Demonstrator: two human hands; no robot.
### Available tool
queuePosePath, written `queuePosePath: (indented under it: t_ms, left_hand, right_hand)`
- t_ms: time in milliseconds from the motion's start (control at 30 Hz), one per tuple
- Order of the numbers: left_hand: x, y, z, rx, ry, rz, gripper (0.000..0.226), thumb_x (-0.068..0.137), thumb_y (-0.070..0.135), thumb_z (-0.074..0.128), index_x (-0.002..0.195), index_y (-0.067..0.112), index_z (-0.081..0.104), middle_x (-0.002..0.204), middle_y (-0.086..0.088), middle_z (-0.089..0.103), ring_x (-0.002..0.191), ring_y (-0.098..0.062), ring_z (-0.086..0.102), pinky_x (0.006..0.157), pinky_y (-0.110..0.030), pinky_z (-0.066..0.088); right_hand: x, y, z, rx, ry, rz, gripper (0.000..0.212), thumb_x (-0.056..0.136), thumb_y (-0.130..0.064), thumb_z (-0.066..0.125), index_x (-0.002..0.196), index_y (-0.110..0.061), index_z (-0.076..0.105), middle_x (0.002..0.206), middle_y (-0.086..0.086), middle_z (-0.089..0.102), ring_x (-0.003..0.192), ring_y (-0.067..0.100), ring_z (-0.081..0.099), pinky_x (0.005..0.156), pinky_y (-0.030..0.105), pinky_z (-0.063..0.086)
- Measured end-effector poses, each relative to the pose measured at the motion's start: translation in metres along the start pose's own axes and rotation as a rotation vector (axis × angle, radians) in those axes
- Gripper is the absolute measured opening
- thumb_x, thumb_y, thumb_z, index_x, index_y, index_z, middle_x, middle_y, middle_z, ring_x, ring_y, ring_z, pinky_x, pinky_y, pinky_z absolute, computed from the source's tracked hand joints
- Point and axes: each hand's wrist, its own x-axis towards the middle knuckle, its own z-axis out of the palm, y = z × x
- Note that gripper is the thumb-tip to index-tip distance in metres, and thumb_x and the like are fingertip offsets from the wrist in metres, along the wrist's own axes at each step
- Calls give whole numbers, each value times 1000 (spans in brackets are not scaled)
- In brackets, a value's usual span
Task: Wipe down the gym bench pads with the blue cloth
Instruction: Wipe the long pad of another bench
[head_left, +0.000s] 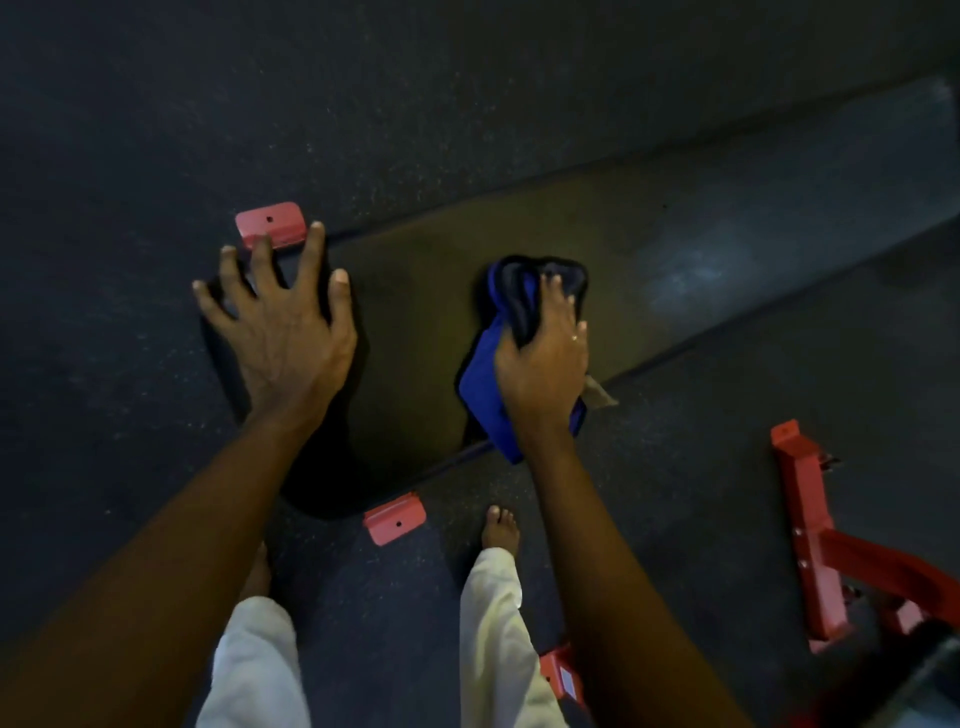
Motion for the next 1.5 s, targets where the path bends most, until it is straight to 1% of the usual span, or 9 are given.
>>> queuePosePath:
  t_ms: [100,267,367,567,767,1000,1133,1367,1500]
  left_hand:
    - [1,1,-2,11,-5,-23,55,105,55,26,157,37,32,160,-18,33,151,-43,21,120,-67,9]
    - [2,5,-1,31,-3,-50,57,104,55,24,156,35,33,160,-16,33,152,-38,21,122,-63,12]
    - [3,5,-3,32,-17,-62,56,104,54,27,157,34,31,159,-17,34,152,-38,22,122,-63,12]
    - [3,6,-1,26,-11,-69,56,105,54,29,156,33,33,157,-17,36,151,-39,23,121,-64,13]
    - [2,7,-4,13,-4,-68,53,105,50,33,155,32,35,156,-18,37,150,-41,24,120,-65,14]
    - [3,8,-2,31,10,-61,52,106,49,33,155,33,34,155,-18,38,150,-40,25,120,-64,13]
    - [2,7,-3,17,-1,-60,53,106,50,32,156,32,34,156,-18,38,150,-40,24,120,-64,12]
    - [0,7,-2,33,29,-54,52,106,49,32,155,32,34,153,-18,38,148,-40,26,120,-63,14]
    - [2,8,-4,16,12,-54,52,106,49,31,155,32,34,154,-18,38,149,-41,25,120,-65,14]
  right_hand:
    - [27,-29,8,-62,15,-9,70,93,-32,63,155,-15,37,163,6,36,152,32,27,123,50,26]
    - [50,-53,17,-287,-297,-555,76,91,-42,59,159,-23,31,166,0,28,154,30,21,124,42,21]
    - [82,-52,9,-319,-401,-678,74,90,-35,62,157,-22,34,164,0,33,154,26,24,126,44,21]
    - [99,-46,6,-134,-132,-295,65,89,-34,65,149,-15,48,154,3,49,149,25,35,122,42,31]
    - [106,-39,0,-203,-328,-624,67,86,-38,67,147,-16,50,154,3,49,147,26,39,121,43,32]
    - [121,-22,-5,-150,-32,-173,68,89,-44,62,149,-16,48,155,1,48,149,25,34,121,45,32]
    - [69,-37,5,-153,-161,-321,72,85,-37,68,152,-23,46,161,0,40,150,26,32,121,40,29]
    - [-17,23,-23,-139,-329,-490,79,77,-20,65,153,-19,43,161,0,39,151,25,30,119,47,34]
    - [27,67,-44,-84,-112,-206,72,84,-16,68,152,-16,44,158,6,43,149,29,34,116,50,39]
